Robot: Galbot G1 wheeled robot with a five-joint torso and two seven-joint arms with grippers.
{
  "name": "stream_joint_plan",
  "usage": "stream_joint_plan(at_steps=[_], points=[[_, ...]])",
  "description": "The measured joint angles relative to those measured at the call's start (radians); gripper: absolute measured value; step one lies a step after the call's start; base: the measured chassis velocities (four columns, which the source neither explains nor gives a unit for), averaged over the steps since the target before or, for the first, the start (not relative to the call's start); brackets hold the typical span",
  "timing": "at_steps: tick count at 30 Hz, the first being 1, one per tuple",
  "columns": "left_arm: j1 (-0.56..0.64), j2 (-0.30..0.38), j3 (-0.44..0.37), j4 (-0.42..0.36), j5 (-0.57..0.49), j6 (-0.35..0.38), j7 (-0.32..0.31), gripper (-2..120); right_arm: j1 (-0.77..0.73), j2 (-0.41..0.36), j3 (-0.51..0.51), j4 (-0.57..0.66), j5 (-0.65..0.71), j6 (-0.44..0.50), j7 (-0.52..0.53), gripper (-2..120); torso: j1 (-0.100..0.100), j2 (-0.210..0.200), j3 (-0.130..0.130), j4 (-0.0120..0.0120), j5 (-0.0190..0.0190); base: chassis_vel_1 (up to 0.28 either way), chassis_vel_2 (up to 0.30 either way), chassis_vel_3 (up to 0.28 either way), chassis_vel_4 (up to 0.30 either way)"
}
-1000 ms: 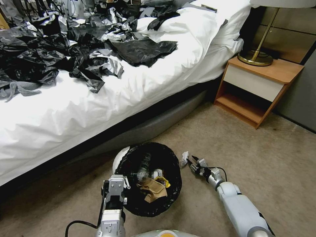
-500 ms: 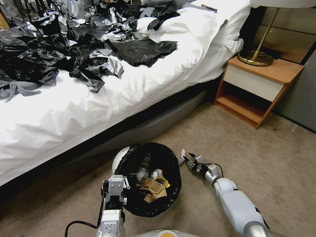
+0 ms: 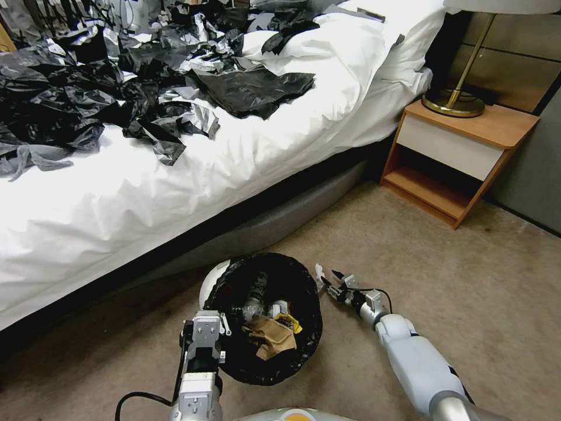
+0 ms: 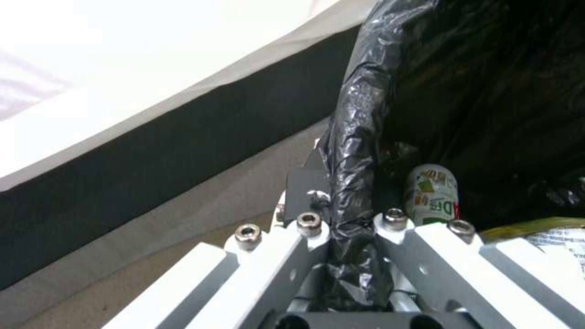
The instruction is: Pick up the trash bin, then pick up the garbage from the floor and place it into the trash bin.
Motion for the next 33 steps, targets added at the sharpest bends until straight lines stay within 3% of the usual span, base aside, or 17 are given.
stream_joint_plan(at_steps=[14,21,28,33], points=[[0.000,-0.001,-0.002,-0.002,-0.002,-0.001,0.000,0,0.031,0.023,-0.028,-0.022,0.014,-0.010,-0.005,46,0.000,0.000,0.000,0.0001,0.0000,0.000,0.000,0.000,0.000],[0.000,-0.001,-0.003,-0.002,-0.003,-0.001,0.000,0,0.055,0.035,-0.028,-0.059,-0.008,-0.009,-0.008,28,0.000,0.000,0.000,0.0001,0.0000,0.000,0.000,0.000,0.000],[-0.002,-0.001,-0.003,-0.002,-0.003,-0.002,-0.001,0,0.058,0.048,-0.026,-0.085,-0.019,-0.007,-0.010,0,0.000,0.000,0.000,0.0000,0.0000,0.000,0.000,0.000,0.000],[-0.002,-0.001,-0.003,-0.002,-0.004,-0.002,-0.001,0,0.053,0.053,-0.022,-0.087,-0.020,-0.006,-0.010,0,0.000,0.000,0.000,0.0000,0.0000,0.000,0.000,0.000,0.000]])
